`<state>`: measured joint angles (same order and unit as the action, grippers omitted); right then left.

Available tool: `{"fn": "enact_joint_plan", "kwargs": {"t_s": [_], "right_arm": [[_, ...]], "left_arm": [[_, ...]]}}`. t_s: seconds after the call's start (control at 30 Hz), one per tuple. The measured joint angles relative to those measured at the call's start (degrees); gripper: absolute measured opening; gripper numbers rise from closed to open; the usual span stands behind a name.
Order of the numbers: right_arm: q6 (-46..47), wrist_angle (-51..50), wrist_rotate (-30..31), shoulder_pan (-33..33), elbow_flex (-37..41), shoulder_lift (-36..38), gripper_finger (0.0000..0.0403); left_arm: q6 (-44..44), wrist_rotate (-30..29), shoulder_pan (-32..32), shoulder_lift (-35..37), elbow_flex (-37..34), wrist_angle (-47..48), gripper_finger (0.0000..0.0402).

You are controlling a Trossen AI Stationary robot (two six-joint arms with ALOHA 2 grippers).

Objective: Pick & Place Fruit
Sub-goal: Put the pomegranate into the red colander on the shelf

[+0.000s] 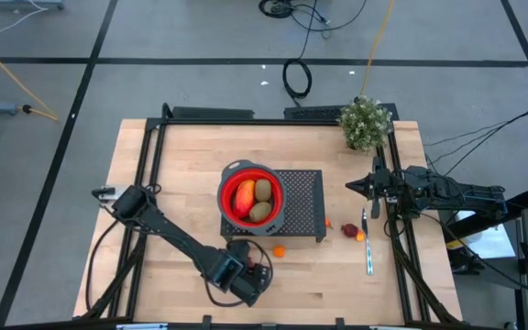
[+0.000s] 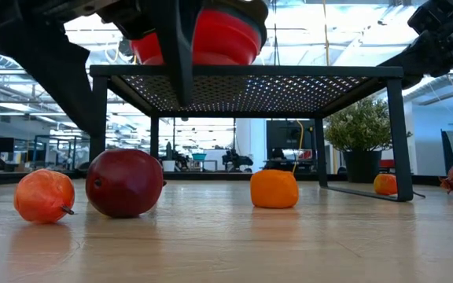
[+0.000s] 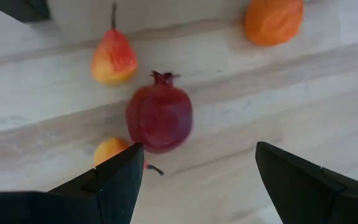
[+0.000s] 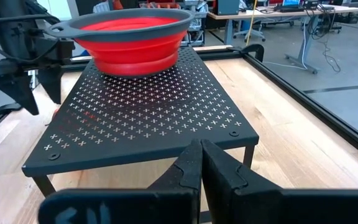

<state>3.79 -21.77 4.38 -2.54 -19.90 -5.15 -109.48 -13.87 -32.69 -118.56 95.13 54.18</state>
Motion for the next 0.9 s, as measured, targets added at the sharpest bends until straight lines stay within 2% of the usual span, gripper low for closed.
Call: {"fn": "enact_joint_plan", "kwargs": {"t_s": [0.37,0.9], "right_arm": [[0.00,-0.01,0.00,0.01,0.02,0.00,0.0000],[0.00,-0.03,0.00,0.01,0.01,0.00,0.0000]], "left_arm": [[1.76,-2.77,0.04,-0.02,0.00,1.48,0.0310],[1.54,-2.77,0.04,-0.04,0.00,1.28,0.0310]]}}
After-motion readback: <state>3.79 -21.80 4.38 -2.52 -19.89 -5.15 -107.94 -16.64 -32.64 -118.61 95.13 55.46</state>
